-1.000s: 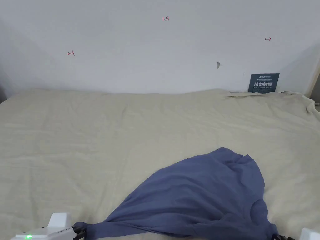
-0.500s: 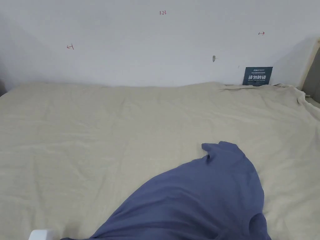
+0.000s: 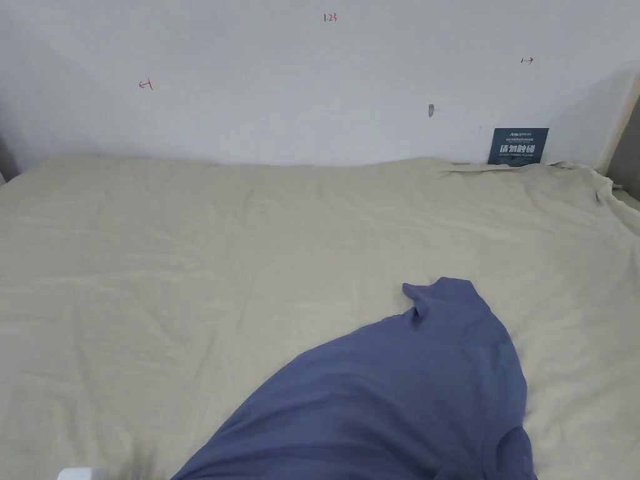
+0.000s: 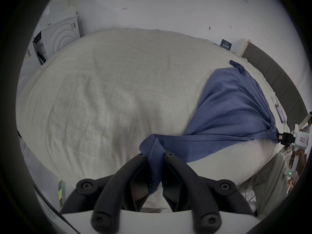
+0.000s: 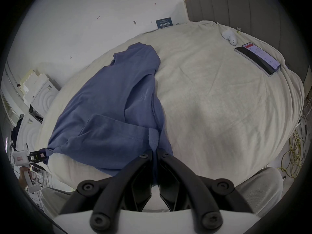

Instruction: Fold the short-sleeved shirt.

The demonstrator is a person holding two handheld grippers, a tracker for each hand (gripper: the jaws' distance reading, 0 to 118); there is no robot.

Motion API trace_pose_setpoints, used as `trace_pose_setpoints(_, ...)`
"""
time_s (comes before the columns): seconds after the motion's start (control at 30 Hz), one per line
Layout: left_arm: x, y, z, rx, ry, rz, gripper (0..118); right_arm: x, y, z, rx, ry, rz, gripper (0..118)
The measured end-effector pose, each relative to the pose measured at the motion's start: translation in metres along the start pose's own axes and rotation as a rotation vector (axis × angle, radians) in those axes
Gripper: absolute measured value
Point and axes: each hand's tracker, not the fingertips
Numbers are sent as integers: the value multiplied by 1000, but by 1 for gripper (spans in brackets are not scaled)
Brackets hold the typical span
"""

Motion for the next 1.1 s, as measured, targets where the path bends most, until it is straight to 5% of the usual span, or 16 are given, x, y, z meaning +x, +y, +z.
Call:
trace_pose_setpoints(0.1,6,2,5,-11,0,27,15,-1,4,6,-7,3,-3,7)
trace_pose_setpoints(0.17,10,6,10,-17,0,27,29,-6,10,15,-3,0,-1,26)
trace_pose_setpoints(0.23,16,10,15,-23,13,11,72,-11,18,26,21,-7,25,74)
trace_pose_setpoints(0.3,21,18,27,5,4,3,104,-18,30,41,78,6,41,95)
trace_pose_setpoints(0.73,56,75,119,477,-13,23,111,-59,109,149,538,9,191,95)
trace_pose_setpoints(0.87,63,71,125,544,-8,55,103,-64,109,159,603,-48,220,95)
trace_pose_setpoints(0.97,68,66,128,569,-26,66,83,-67,105,164,631,-68,234,91)
trace_pose_setpoints(1.03,70,64,131,590,-45,76,58,-69,102,167,656,-67,250,59)
trace_pose_setpoints(1.07,69,63,131,603,-78,84,37,-71,101,168,663,-75,255,32)
trace_pose_setpoints(1.1,68,63,133,606,-96,86,1,-72,101,167,669,-94,259,0)
